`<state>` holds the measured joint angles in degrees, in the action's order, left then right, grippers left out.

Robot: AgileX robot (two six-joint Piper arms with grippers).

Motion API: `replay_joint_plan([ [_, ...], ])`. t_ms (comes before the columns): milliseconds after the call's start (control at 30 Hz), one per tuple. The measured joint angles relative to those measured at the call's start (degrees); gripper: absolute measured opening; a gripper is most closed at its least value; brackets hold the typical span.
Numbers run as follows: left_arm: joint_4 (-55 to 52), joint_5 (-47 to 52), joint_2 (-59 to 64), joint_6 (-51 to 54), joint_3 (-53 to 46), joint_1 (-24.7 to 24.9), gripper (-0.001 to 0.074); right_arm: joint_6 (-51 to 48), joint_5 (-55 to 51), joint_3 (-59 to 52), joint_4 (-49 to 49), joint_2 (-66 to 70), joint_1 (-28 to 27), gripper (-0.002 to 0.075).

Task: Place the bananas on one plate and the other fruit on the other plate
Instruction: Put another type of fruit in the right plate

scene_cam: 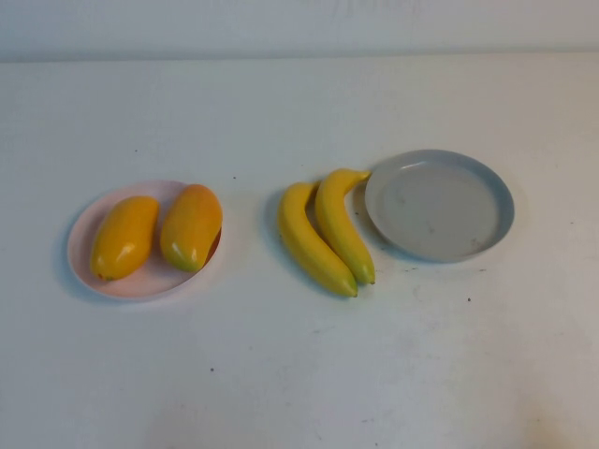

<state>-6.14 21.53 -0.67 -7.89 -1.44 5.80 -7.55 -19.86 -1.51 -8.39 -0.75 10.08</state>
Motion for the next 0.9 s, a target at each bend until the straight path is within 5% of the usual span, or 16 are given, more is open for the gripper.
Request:
replay_joint_plan([
  [700, 0.0, 0.1, 0.0, -0.5, 0.0, 0.0, -0.0004, 0.0, 0.3, 0.0, 0.0, 0.0, 0.0, -0.0015],
  [900, 0.0, 0.1, 0.0, -0.5, 0.0, 0.0, -0.0004, 0.0, 9.7, 0.0, -15.0, 0.0, 0.0, -0.0015],
])
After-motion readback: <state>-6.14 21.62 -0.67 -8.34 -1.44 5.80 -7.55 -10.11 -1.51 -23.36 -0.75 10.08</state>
